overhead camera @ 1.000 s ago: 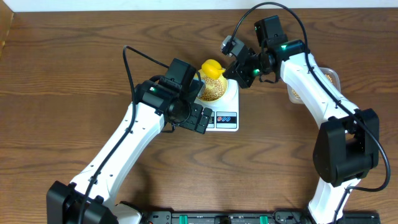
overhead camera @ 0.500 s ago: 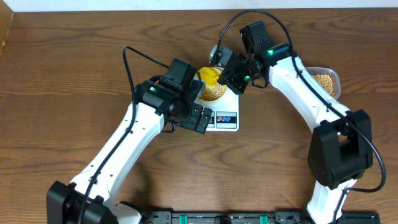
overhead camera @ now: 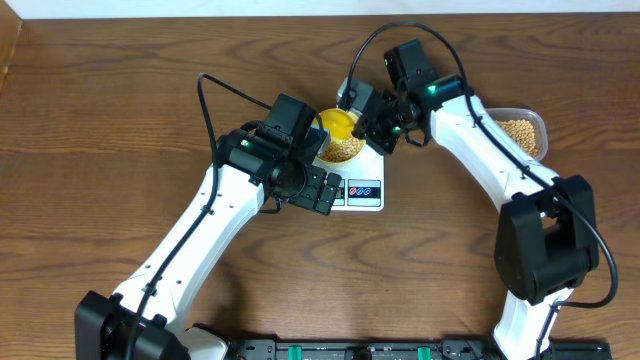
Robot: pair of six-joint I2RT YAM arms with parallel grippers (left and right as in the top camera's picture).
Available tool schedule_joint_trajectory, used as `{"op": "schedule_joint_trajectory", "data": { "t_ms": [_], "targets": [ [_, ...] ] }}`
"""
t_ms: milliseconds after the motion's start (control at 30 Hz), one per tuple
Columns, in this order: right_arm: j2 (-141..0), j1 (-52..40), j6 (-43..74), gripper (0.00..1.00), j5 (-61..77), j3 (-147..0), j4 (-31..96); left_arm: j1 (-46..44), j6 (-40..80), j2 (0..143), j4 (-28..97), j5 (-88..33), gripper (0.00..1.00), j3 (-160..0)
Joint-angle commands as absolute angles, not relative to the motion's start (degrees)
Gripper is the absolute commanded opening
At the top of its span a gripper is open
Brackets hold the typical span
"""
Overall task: Scoop item into bowl and weigh 50g on scale
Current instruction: 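Tilt the scoop into the bowl to pour soybeans, right gripper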
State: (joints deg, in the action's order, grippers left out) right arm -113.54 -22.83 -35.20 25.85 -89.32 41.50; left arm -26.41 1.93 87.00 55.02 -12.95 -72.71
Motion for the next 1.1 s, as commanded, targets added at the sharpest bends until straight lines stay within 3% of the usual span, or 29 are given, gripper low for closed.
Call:
{"op": "schedule_joint_trajectory", "data": {
  "t_ms": [0, 1067],
  "targets": [
    [-113.6, -23.4, -35.8, 0.01, 26.1, -87.8, 41.1, -26.6, 2.7, 86.9, 55.0, -12.2, 0.98, -72.4],
    [-113.6, -23.2, -34.3, 0.01, 34.8, -87.6, 46.8, -26.6, 2.7, 86.9, 55.0, -12.2, 0.98, -72.4]
  ]
}}
